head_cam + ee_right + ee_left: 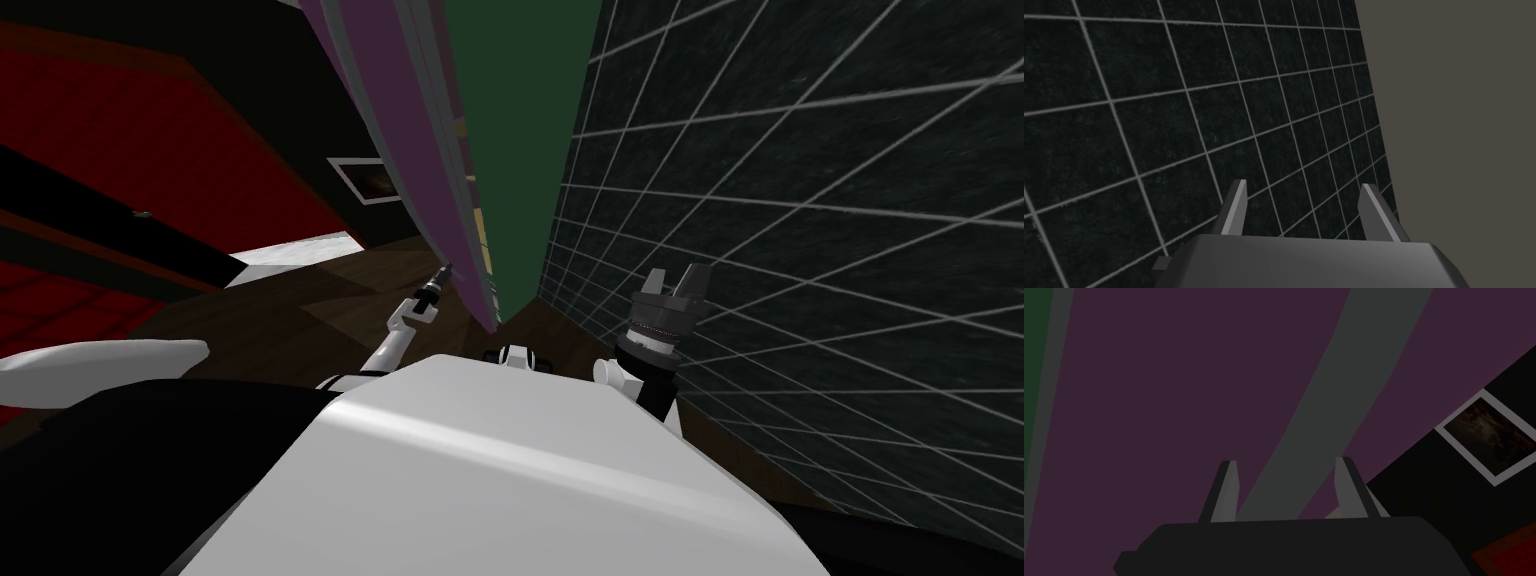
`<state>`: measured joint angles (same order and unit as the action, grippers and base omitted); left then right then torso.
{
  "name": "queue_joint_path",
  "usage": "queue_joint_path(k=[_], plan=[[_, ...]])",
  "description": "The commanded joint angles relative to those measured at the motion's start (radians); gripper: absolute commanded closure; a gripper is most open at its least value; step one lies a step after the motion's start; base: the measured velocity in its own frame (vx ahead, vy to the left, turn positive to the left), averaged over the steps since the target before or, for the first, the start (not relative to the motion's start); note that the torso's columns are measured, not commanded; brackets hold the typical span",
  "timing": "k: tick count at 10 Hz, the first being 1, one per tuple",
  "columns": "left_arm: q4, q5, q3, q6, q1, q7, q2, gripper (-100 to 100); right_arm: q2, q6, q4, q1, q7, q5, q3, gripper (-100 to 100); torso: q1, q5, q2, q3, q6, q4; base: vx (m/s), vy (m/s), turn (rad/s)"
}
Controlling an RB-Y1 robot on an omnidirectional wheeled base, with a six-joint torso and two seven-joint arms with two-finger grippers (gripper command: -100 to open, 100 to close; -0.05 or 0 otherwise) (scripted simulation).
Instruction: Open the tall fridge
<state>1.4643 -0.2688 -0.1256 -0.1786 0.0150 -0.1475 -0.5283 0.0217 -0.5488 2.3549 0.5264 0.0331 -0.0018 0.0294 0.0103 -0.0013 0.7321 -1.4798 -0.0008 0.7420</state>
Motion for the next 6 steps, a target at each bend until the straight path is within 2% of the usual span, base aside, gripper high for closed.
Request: queue_joint_path(k=[1, 2, 3, 5, 6], plan=[[0.019, 0.008, 0.016, -0.013, -0.001, 0.021, -0.029, 100, 0.0, 0.0, 0.0, 0.0, 0.0, 0.0, 0.0, 0, -0.004, -0.001, -0.002, -0.001, 0.0, 0.0, -0.152, 0.278, -0.051], [0.028, 0.012, 0.035, -0.025, 0.005, 0.033, -0.044, 100, 0.0, 0.0, 0.0, 0.0, 0.0, 0.0, 0.0, 0, -0.002, -0.002, -0.003, -0.002, 0.0, 0.001, -0.165, 0.342, -0.14], [0.028, 0.012, 0.035, -0.025, 0.005, 0.033, -0.044, 100, 0.0, 0.0, 0.0, 0.0, 0.0, 0.0, 0.0, 0, 0.0, -0.001, -0.002, -0.001, 0.002, 0.001, -0.148, 0.291, -0.042], [0.047, 0.02, 0.072, -0.048, 0.017, 0.057, -0.075, 100, 0.0, 0.0, 0.0, 0.0, 0.0, 0.0, 0.0, 0, -0.003, -0.002, -0.004, -0.003, 0.002, 0.0, -0.168, 0.331, -0.07], [0.047, 0.02, 0.072, -0.048, 0.017, 0.057, -0.075, 100, 0.0, 0.0, 0.0, 0.0, 0.0, 0.0, 0.0, 0, 0.0, -0.002, -0.004, -0.003, 0.002, 0.002, -0.134, 0.297, -0.063]])
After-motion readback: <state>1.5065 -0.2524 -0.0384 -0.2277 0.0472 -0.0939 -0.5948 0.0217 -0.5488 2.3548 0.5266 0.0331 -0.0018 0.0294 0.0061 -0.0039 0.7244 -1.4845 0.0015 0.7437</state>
